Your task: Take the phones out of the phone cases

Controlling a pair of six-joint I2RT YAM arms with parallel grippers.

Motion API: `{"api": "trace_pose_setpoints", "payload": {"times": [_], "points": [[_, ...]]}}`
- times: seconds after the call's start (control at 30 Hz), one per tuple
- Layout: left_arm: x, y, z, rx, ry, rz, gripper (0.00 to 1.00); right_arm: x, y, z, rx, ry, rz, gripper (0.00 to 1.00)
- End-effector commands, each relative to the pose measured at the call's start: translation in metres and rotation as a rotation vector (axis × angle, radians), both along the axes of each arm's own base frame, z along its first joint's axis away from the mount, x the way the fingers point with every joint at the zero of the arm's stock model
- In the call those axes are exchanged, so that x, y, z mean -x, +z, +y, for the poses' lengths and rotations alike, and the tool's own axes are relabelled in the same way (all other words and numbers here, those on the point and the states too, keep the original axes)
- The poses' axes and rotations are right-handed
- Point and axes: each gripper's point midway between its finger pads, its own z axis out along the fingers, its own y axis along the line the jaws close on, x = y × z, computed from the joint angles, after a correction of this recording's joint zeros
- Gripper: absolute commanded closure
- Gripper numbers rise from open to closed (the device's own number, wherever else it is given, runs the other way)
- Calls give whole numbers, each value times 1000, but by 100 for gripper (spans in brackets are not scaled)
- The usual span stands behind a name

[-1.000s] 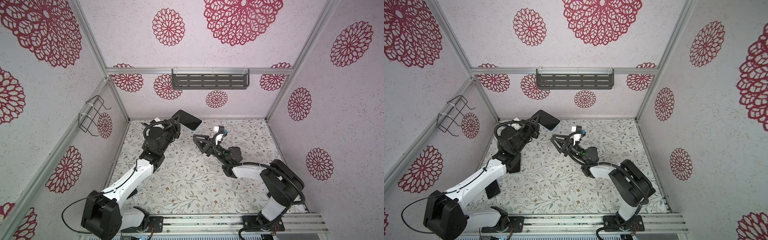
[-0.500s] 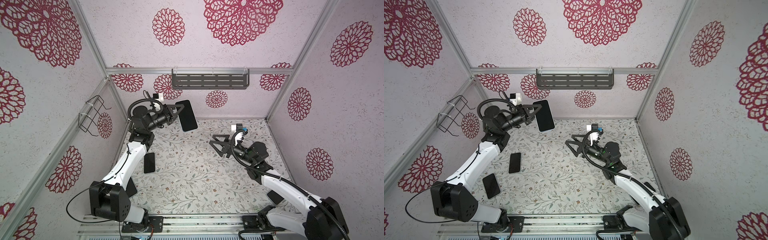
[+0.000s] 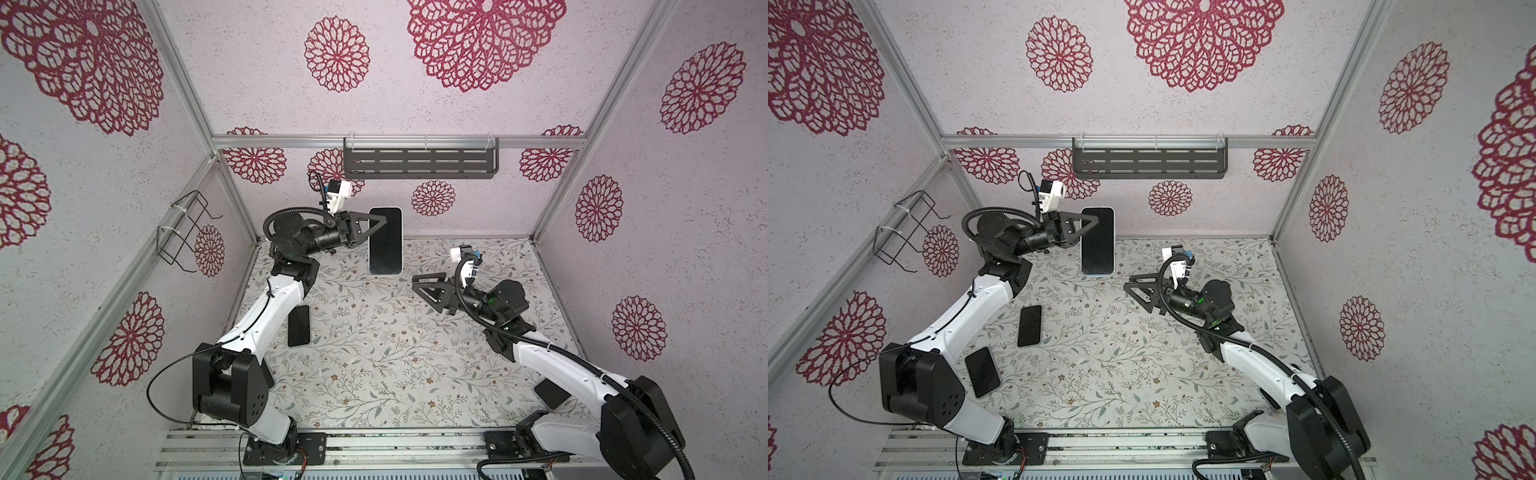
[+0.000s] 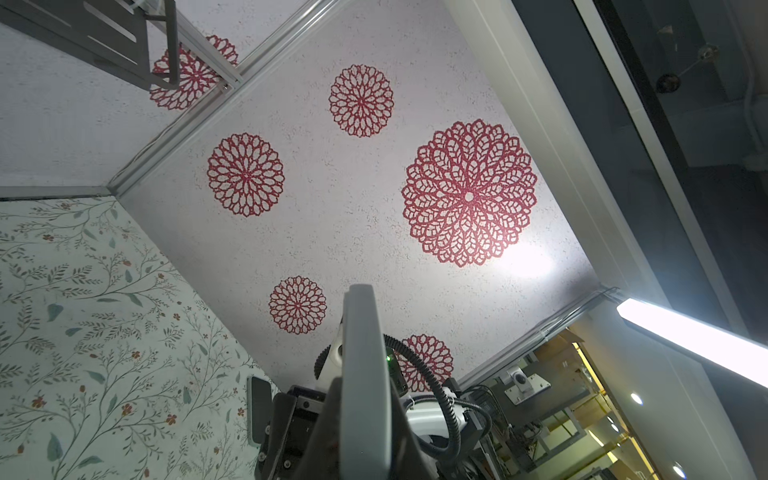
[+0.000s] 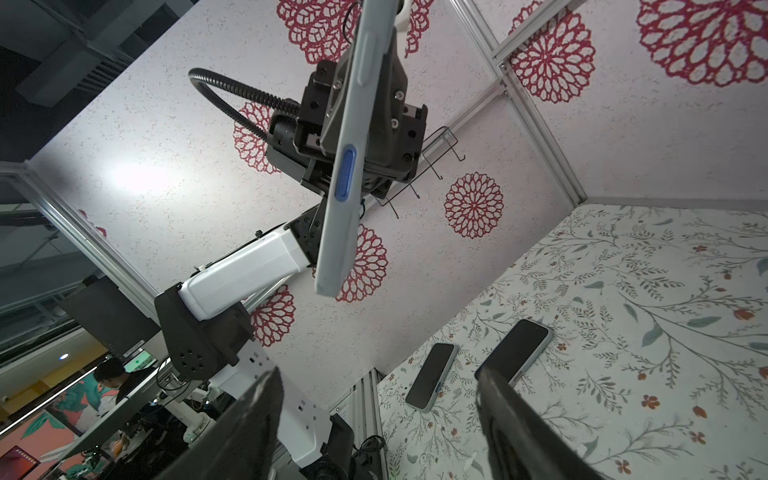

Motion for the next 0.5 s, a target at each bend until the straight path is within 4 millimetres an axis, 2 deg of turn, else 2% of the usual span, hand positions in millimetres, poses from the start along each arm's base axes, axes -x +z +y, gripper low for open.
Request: {"api": "trace_pose_setpoints", "payload": {"times": [0.0,0.2,0.47], "points": [[12,22,0,-8,8,-124,100,12,33,-2,-64,29,-109,28],[13,22,-3,-25,31,-127,100,5,41,-2,-91,-5,-129,38],[7,21,-4,-17,55,-108,100,5,55,2,-162,25,-146,47]]}}
